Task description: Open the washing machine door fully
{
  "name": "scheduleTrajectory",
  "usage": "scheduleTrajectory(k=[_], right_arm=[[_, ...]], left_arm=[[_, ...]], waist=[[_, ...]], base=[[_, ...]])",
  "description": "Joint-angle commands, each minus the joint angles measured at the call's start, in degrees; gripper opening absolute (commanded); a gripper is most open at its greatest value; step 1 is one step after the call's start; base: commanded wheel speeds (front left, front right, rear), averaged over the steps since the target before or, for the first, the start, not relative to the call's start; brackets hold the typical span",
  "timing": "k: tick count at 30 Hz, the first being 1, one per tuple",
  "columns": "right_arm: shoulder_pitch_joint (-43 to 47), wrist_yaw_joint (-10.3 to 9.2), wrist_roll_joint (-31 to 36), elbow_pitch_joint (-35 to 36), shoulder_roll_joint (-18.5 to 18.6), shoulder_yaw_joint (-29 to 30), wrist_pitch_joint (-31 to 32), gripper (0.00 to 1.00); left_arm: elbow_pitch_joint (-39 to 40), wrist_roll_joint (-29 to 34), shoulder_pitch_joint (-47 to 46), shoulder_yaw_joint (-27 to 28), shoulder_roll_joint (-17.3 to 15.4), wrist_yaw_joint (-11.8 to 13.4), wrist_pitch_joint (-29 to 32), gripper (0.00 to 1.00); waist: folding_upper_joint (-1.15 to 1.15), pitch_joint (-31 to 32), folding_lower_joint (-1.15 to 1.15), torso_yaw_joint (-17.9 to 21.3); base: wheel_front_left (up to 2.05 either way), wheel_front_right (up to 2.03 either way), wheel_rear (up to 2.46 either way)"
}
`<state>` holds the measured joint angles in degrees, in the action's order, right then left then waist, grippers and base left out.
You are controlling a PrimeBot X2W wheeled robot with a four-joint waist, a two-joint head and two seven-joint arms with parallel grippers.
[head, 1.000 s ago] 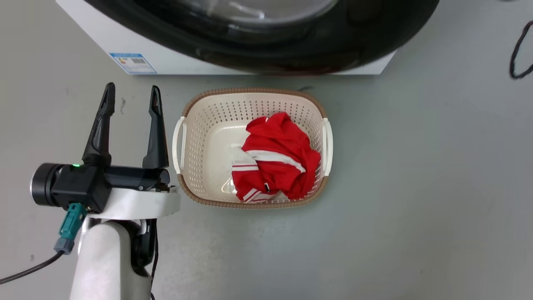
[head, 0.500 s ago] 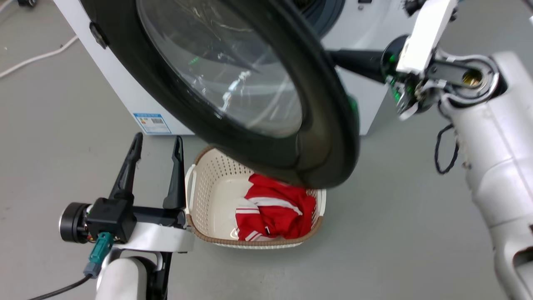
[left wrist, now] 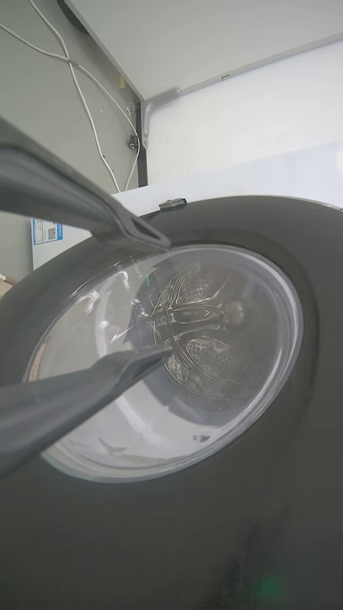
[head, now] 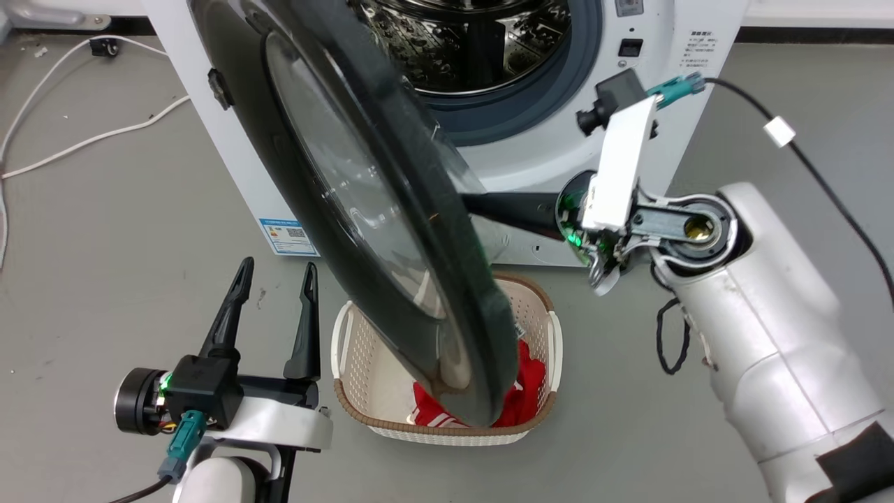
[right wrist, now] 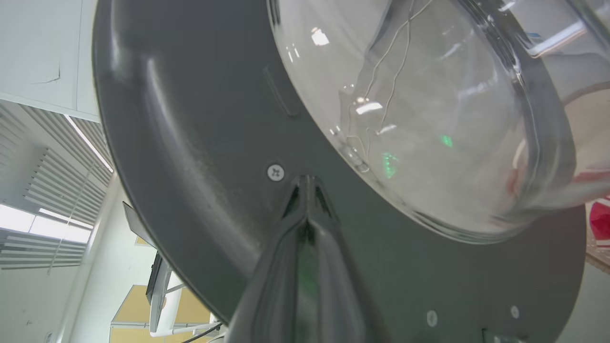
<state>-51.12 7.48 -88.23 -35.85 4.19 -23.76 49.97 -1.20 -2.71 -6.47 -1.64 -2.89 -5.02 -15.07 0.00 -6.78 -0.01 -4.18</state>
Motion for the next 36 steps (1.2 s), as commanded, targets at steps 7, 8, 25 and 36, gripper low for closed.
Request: scheduleTrajectory(k=[7,8,25,36], right_arm=[[3.39,0.02,-1.86,2.36,-1.35,-2.57,-0.89,0.0],[3.71,0.02,-2.25,2.7,-1.43,-2.95,-0.95,0.0],[13.39,0.01,-2.49,8.24,-0.96,4.28,-26.04,0.02],[30.04,0.02,1.62,14.47,0.76,14.01,-48.91,1.0]], left_arm=[[-0.4,-0.43,1.07,-0.69,0.03,0.54,-0.14,1.0],[-0.47,-0.45,1.09,-0.78,0.03,0.64,-0.14,1.0],[-0.57,-0.99,2.42,0.55,0.03,1.6,-0.14,1.0],[-0.6,-1.03,4.35,2.14,0.03,1.85,-0.14,1.0]], waist=[[0.0,0.53,0.01,-0.62],[0.0,0.58,0.01,-0.63],[0.0,2.82,0.01,1.72],[0.0,4.54,0.01,3.4]], base=[[0.0,0.0,0.0],[0.0,0.0,0.0],[0.0,0.0,0.0],[0.0,0.0,0.0]])
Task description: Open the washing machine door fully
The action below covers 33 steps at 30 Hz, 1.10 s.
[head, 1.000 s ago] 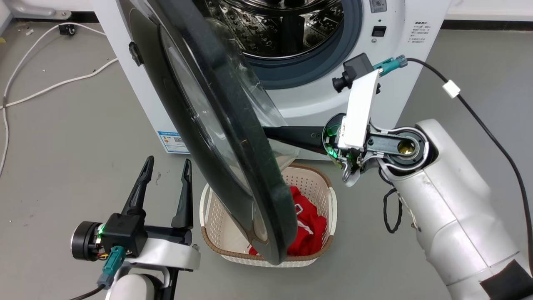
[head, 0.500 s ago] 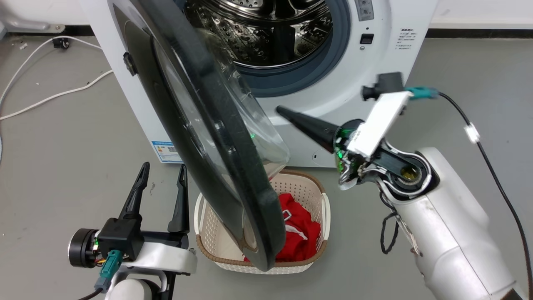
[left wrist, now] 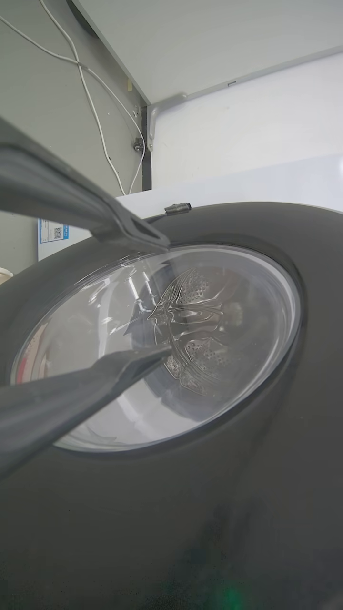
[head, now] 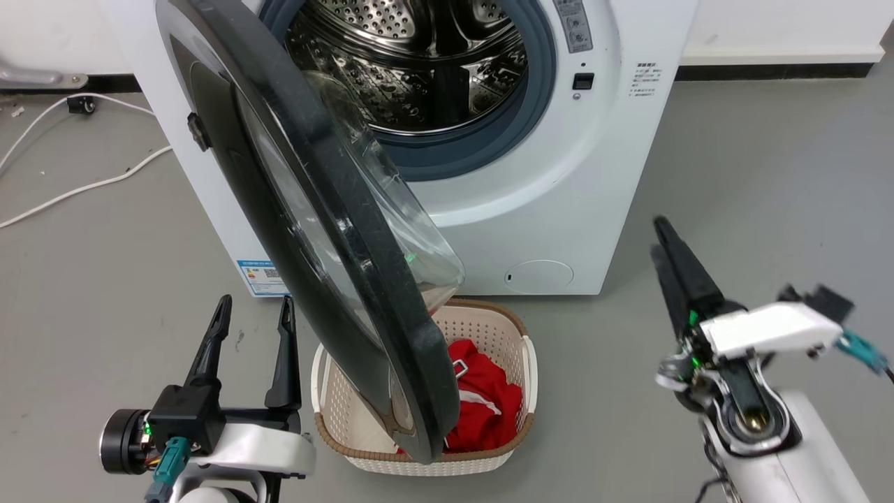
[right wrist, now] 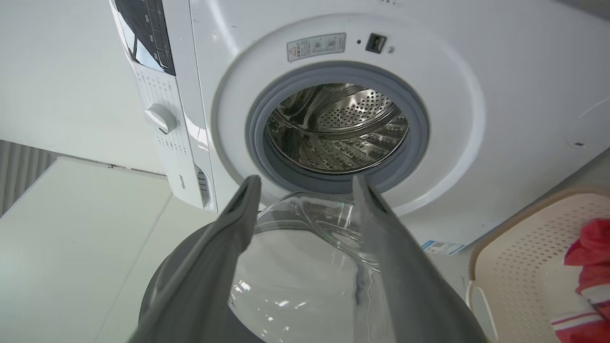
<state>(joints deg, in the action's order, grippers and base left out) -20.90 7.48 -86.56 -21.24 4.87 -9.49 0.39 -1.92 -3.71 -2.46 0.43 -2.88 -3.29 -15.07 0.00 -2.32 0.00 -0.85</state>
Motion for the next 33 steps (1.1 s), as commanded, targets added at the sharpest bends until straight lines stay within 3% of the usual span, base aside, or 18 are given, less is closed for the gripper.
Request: scheduleTrajectory(k=[1,5,9,13,18,24,27,33], right_arm=[[1.34,0.02,0.98,0.76,0.48,0.32,-1.08,1.0],[7.16,0.02,3.22,4.46,0.28,3.16,-8.54,1.0],[11.84,0.02,11.39,7.85,1.66,5.1,-14.11,1.0],[14.54,0.01,27.05,11.48,1.97,9.0,-15.5,1.0],[16.56,0.01,50.69,20.45,-0.85,14.78,-15.52,1.0],[19.3,0.01,73.33,28.28,-1.97,11.97,-15.19,1.0],[20.75,0.01,78.0,28.9,-1.99,10.25,-14.46,1.0],[22.53,0.0,80.15,24.62,-2.03,9.92,-14.35,1.0]], left_arm=[[0.09,-0.01,0.54,0.18,0.02,0.09,-0.14,1.0],[0.01,0.0,1.22,0.84,0.01,0.14,-0.14,1.0],[0.07,-0.2,1.53,1.22,0.02,0.3,-0.14,1.0],[0.2,-0.17,1.52,1.43,0.01,0.52,-0.14,1.0],[0.27,-0.2,0.97,1.54,0.01,0.56,-0.14,1.0],[0.34,-0.27,0.68,1.6,0.01,0.73,-0.14,1.0],[0.41,-0.18,0.68,1.66,0.01,0.77,-0.14,1.0],[0.5,0.13,0.53,1.73,0.01,0.55,-0.13,1.0]], waist=[[0.0,0.2,0.0,0.17],[0.0,0.63,0.0,0.68],[0.0,0.8,0.0,1.16],[0.0,0.77,0.0,1.63],[0.0,0.79,0.0,1.82],[0.0,0.83,0.0,1.75],[0.0,0.74,0.0,1.73],[0.0,0.53,0.0,1.44]], base=[[0.0,0.0,0.0],[0.0,0.0,0.0],[0.0,0.0,0.0],[0.0,0.0,0.0],[0.0,0.0,0.0],[0.0,0.0,0.0],[0.0,0.0,0.0],[0.0,0.0,0.0]])
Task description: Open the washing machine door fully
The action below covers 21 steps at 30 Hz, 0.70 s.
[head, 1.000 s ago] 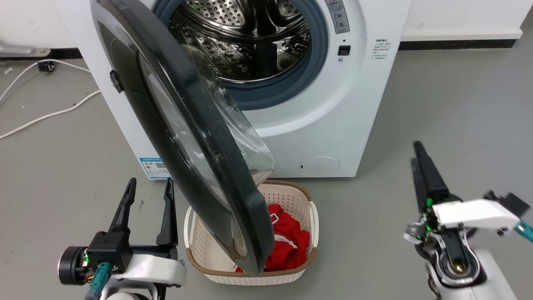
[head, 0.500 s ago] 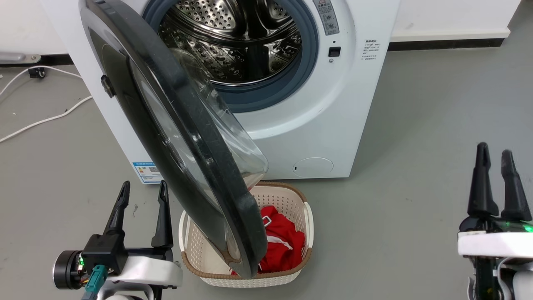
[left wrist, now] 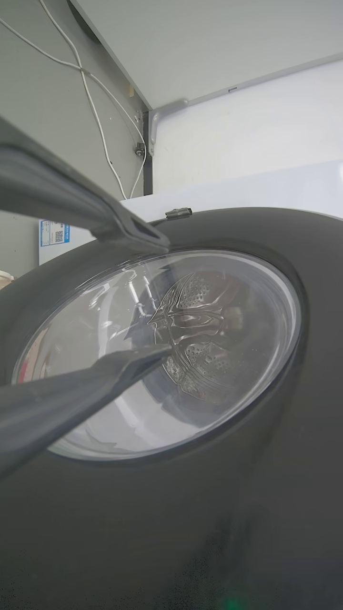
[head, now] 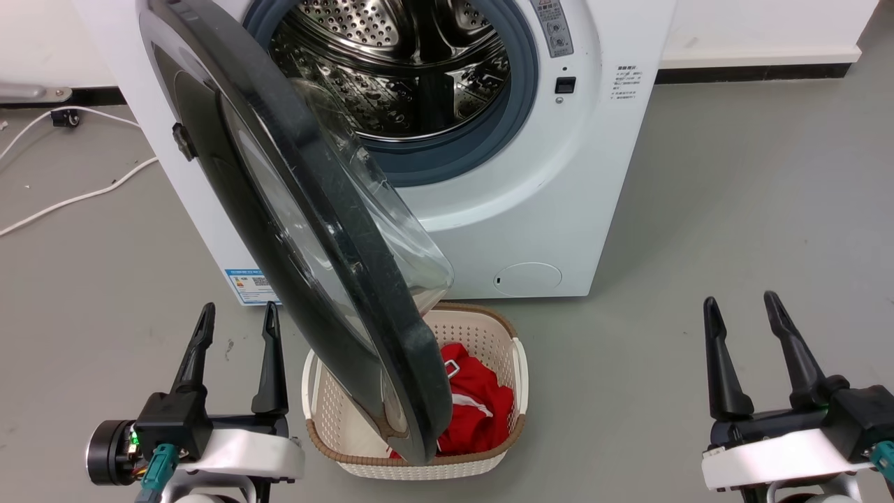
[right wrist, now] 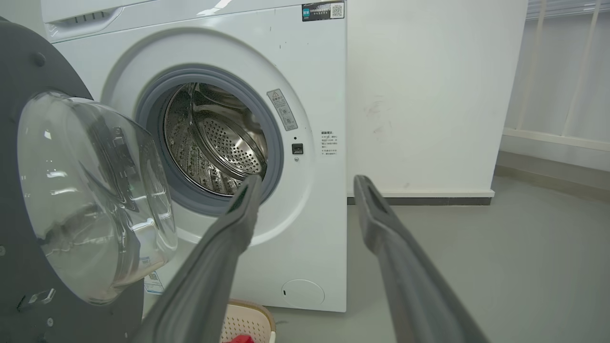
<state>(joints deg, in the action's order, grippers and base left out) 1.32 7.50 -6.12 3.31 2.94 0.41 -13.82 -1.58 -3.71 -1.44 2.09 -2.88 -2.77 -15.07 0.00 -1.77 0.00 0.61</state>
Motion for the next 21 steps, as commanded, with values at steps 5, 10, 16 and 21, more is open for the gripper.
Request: scheduleTrajectory(k=[5,10,16,21], right_arm=[[-0.94,-0.02,0.16,-2.9,-0.1,0.7,-0.72,1.0],[-1.86,-0.02,0.51,-4.16,-0.1,0.7,-0.94,1.0],[-2.33,-0.02,0.58,-4.69,-0.11,0.35,-1.18,1.0],[-2.27,-0.02,0.3,-4.96,-0.11,0.14,-1.26,1.0]], left_arm=[[0.23,0.24,-0.62,0.05,0.01,0.02,-0.13,1.0],[0.05,0.28,-0.8,-0.11,0.02,-0.09,-0.13,1.0],[0.08,0.34,-0.73,-0.15,0.02,0.09,-0.13,1.0],[0.36,0.39,-0.73,-0.01,0.02,0.12,-0.13,1.0]], waist=[[0.0,-0.33,0.0,0.02],[0.0,-0.39,0.0,0.07],[0.0,-0.39,0.0,0.07],[0.0,-0.49,0.0,0.19]], base=[[0.0,0.0,0.0],[0.0,0.0,0.0],[0.0,0.0,0.0],[0.0,0.0,0.0]])
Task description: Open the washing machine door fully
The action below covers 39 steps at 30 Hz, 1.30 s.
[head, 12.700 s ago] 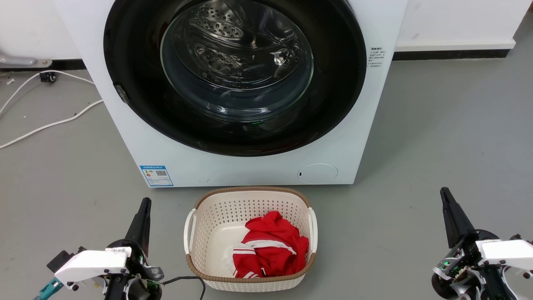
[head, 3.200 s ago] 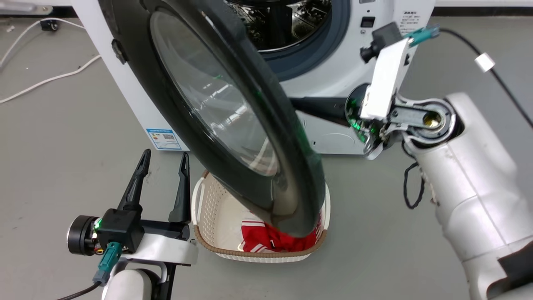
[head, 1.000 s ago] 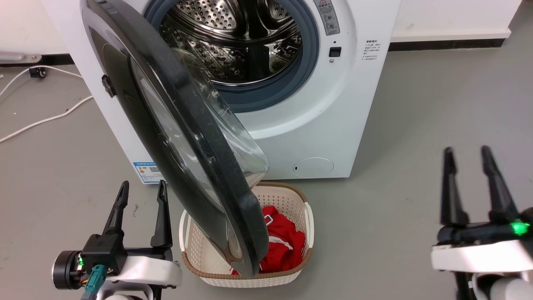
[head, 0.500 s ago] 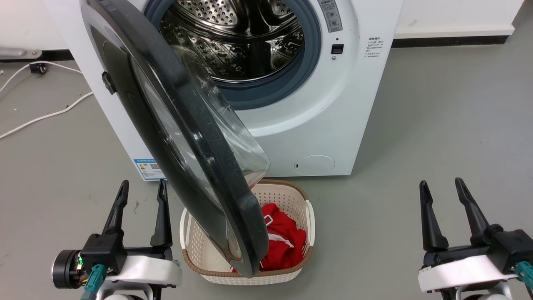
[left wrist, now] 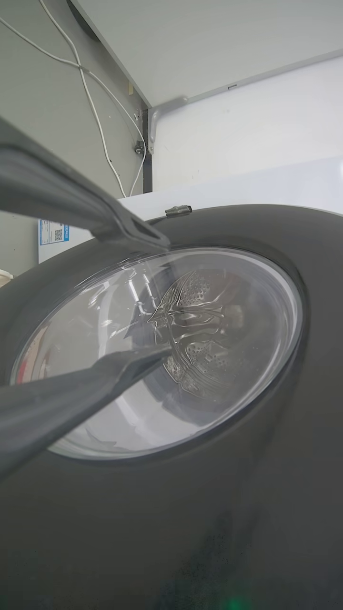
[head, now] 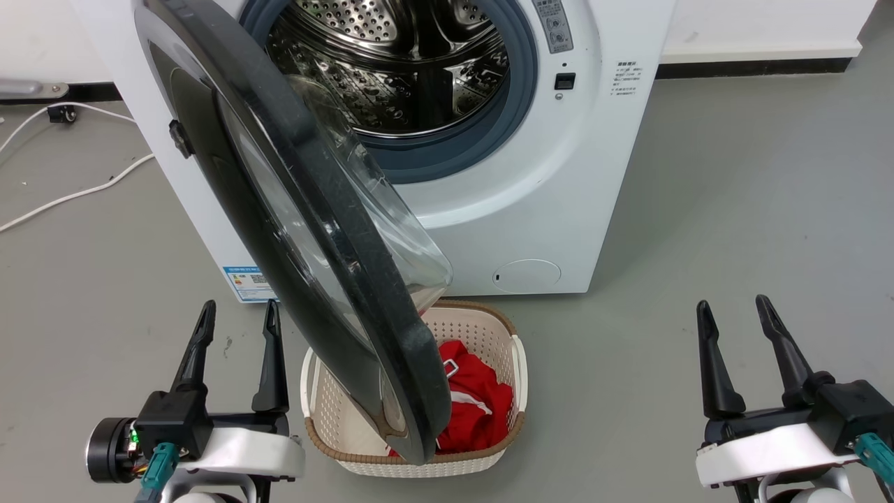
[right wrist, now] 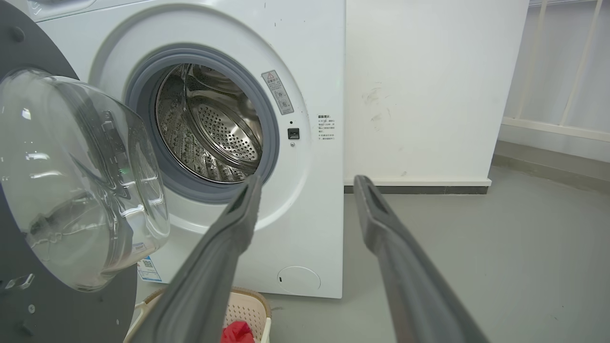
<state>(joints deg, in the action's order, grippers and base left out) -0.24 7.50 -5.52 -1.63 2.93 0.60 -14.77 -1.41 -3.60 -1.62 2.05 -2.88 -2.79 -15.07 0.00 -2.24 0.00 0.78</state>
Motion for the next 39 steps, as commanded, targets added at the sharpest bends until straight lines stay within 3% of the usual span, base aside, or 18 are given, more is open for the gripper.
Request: scheduleTrajectory(k=[1,2,3,4,5,14,26,34,39], right_arm=[[-0.77,-0.02,-0.32,-0.08,-0.1,-0.13,-0.3,1.0],[-0.83,-0.02,-0.28,-0.15,-0.1,-0.17,-0.3,1.0],[-0.88,-0.02,-0.2,-0.19,-0.1,-0.22,-0.31,1.0],[-0.87,-0.02,-0.12,-0.25,-0.1,-0.22,-0.33,1.0],[-0.84,-0.02,-0.11,-0.33,-0.1,-0.22,-0.34,1.0],[-0.48,-0.02,-0.66,-0.59,-0.1,-0.12,-0.38,1.0],[-0.34,-0.02,-1.6,-0.77,-0.1,-0.22,-0.38,1.0],[-0.27,-0.02,-1.83,-0.96,-0.1,-0.4,-0.37,1.0],[0.21,-0.02,-1.89,-1.08,-0.11,-0.26,-0.38,1.0]], left_arm=[[0.24,0.25,-0.57,0.08,0.02,0.12,-0.13,1.0],[0.41,0.21,-0.66,0.13,0.02,0.07,-0.13,0.95],[0.55,0.23,-0.7,0.22,0.02,0.05,-0.13,0.49],[0.62,0.27,-0.69,0.28,0.02,0.07,-0.13,0.15],[0.72,0.31,-0.66,0.33,0.02,0.07,-0.13,0.0],[5.43,-0.02,-1.45,0.74,0.02,0.32,-0.13,0.0],[22.82,-0.01,-4.08,0.09,0.02,0.47,-0.13,0.0],[36.57,2.36,-7.28,-5.55,-0.42,-1.99,-0.13,0.0],[38.77,3.29,-6.82,-13.11,-1.71,-3.65,-0.13,0.0]], waist=[[0.0,-0.06,0.0,0.05],[0.0,-0.11,0.0,0.09],[0.0,-0.14,0.0,0.13],[0.0,-0.16,0.0,0.16],[0.0,-0.17,0.0,0.18],[0.0,-0.13,0.0,0.2],[0.0,0.19,0.0,0.2],[0.0,0.48,0.0,0.42],[0.0,0.93,0.0,0.4]], base=[[0.0,0.0,0.0],[0.0,0.0,0.0],[0.0,0.0,0.0],[0.0,0.0,0.0],[0.0,0.0,0.0],[0.0,0.0,0.0],[0.0,0.0,0.0],[0.0,0.0,0.0],[0.0,0.0,0.0]])
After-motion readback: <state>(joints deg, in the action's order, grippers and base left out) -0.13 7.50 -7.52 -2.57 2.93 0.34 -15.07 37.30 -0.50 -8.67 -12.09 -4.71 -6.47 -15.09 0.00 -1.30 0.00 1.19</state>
